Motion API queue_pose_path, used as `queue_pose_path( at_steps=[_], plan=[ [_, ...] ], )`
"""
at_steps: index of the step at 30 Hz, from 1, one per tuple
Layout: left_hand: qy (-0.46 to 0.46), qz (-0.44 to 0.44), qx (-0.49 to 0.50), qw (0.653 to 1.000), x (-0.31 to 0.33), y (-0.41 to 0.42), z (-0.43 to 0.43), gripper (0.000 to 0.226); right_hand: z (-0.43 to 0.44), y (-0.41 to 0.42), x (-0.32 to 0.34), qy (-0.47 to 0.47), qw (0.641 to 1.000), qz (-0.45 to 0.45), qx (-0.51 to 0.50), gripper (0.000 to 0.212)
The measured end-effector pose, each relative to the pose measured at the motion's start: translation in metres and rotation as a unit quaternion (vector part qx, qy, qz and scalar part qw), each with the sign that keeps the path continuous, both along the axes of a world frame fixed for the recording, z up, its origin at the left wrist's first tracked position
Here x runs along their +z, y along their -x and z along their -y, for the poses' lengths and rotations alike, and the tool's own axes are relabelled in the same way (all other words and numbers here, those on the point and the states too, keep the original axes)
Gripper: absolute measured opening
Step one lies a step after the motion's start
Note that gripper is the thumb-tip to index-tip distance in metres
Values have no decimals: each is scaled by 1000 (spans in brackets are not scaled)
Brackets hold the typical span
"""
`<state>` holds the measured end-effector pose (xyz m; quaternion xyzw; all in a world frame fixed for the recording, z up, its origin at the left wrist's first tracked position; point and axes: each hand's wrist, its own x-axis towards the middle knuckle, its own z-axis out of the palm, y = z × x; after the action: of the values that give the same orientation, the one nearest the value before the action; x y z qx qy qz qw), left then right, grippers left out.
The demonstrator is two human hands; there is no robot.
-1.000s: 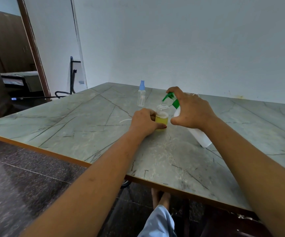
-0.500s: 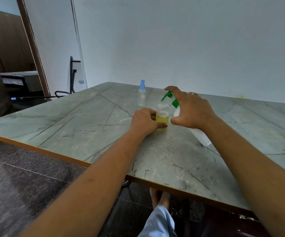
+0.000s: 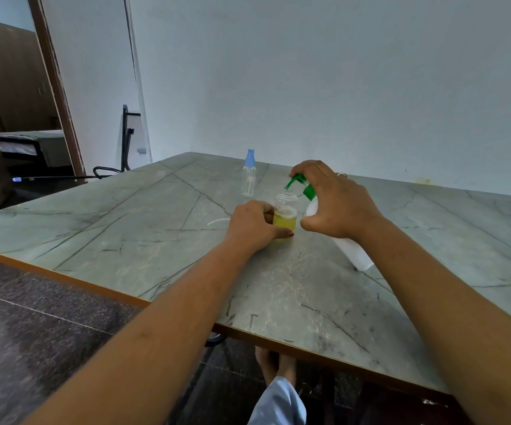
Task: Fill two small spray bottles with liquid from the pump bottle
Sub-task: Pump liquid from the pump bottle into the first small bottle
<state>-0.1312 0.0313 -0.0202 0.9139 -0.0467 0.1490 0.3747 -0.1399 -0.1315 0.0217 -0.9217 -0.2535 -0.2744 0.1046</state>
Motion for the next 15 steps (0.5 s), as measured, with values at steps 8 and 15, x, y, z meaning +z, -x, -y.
queue_pose_path(
  at_steps=[8,15],
  plan=[
    [-4,3,3,1000,1,4,1,63,-4,3,0,20,1000,17,-15,72],
    [-2,-2,2,1000,2,4,1,63,-3,6,1,23,999,22,-24,70]
  ],
)
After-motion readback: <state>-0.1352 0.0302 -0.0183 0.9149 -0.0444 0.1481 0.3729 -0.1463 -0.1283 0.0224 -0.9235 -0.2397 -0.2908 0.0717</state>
